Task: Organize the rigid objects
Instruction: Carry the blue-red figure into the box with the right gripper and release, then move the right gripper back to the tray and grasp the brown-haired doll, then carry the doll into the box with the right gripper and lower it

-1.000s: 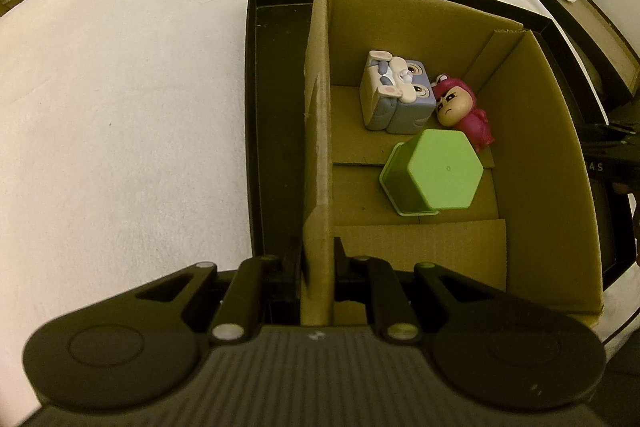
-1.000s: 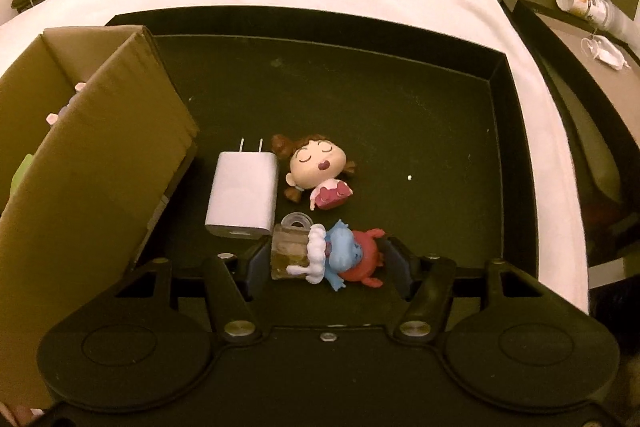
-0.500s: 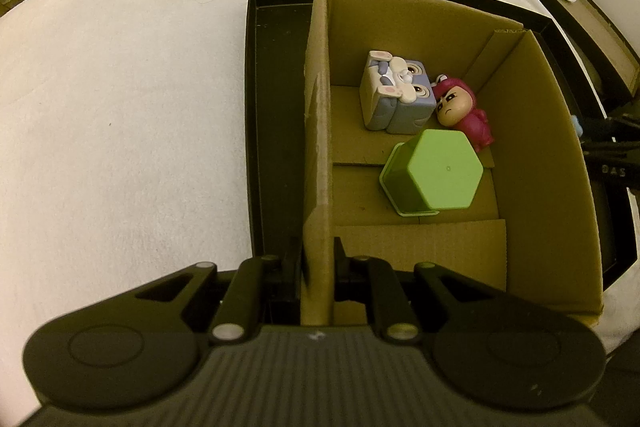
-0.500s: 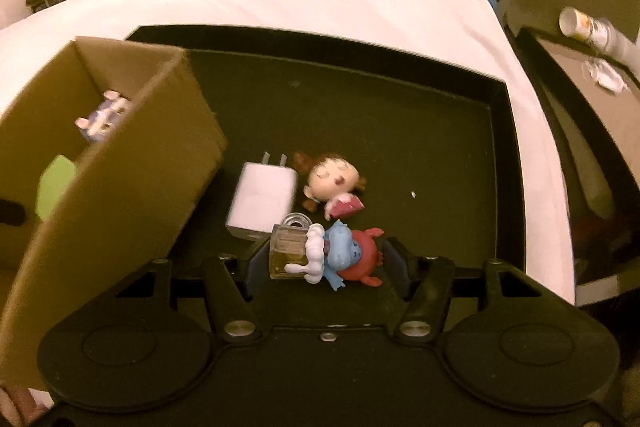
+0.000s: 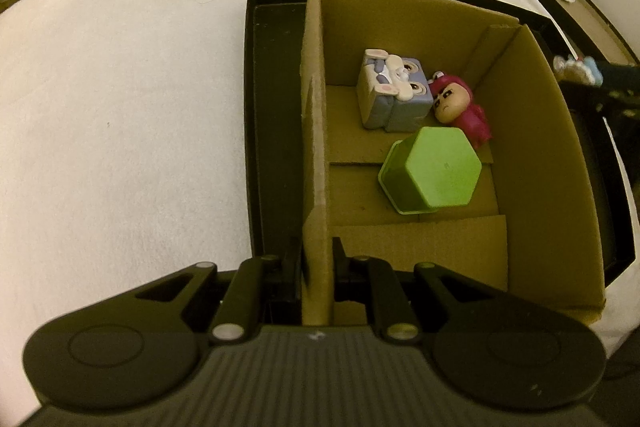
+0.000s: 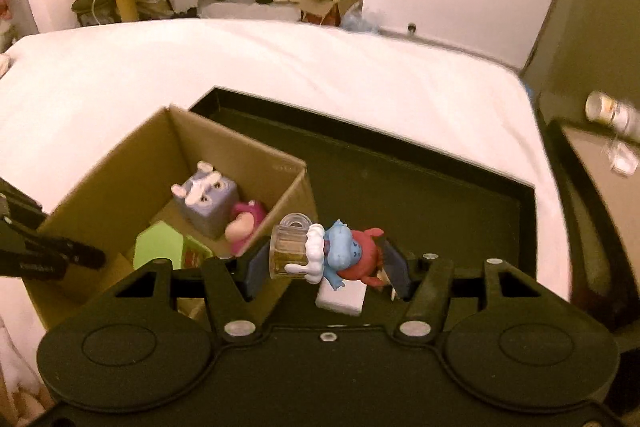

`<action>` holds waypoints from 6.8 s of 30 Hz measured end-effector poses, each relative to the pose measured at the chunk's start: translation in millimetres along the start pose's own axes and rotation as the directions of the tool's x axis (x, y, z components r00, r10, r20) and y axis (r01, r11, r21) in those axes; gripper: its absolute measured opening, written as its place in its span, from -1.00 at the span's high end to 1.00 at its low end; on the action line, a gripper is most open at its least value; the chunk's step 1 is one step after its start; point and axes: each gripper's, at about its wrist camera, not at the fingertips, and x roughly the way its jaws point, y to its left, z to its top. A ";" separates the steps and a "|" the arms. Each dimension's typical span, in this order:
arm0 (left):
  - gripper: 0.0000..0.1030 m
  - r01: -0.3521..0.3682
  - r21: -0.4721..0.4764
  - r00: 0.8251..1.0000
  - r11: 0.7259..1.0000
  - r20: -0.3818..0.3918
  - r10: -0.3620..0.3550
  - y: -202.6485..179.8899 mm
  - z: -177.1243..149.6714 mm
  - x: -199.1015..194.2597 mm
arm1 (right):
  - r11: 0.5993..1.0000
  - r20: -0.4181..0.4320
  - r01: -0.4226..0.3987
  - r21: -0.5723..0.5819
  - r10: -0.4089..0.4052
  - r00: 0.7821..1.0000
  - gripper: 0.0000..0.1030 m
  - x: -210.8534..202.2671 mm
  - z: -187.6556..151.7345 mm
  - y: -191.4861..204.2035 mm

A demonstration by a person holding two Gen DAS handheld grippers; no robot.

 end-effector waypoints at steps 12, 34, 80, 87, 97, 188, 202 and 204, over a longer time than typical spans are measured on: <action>0.77 -0.005 0.013 1.000 1.000 0.007 0.005 -3.0 -2.4 -1.8 | 0.994 0.059 -0.070 -0.084 0.076 0.995 -0.13 -15.2 21.6 29.1; 0.77 0.004 0.013 1.000 1.000 0.009 -0.004 -0.4 -3.7 -2.6 | 0.929 -0.047 -0.224 -0.293 0.220 0.974 -0.14 19.9 29.7 95.7; 0.76 0.010 0.009 1.000 1.000 0.012 -0.010 0.4 -5.1 -2.8 | 0.878 -0.076 -0.308 -0.366 0.302 0.950 -0.18 8.4 43.6 92.6; 0.76 0.009 0.006 1.000 1.000 0.015 -0.009 0.9 -6.1 -3.7 | 0.914 -0.028 -0.270 -0.303 0.275 0.961 -0.18 -12.2 34.3 66.1; 0.76 0.008 0.008 1.000 1.000 0.010 -0.008 0.6 -4.9 -3.7 | 0.958 0.000 -0.204 -0.199 0.208 0.978 -0.22 -24.6 25.6 25.7; 0.77 0.001 0.008 1.000 1.000 0.010 -0.001 -1.3 -6.9 -5.6 | 0.989 0.086 -0.072 -0.130 0.084 0.993 0.21 -27.0 19.7 0.1; 0.76 0.016 -0.003 1.000 1.000 0.016 -0.016 3.7 -8.8 -6.3 | 0.943 -0.051 -0.144 -0.300 0.135 0.990 0.21 -16.8 32.4 53.0; 0.76 0.017 -0.002 1.000 1.000 0.016 -0.017 4.1 -8.8 -6.1 | 0.929 -0.085 -0.154 -0.338 0.133 0.987 0.21 -14.0 33.6 60.6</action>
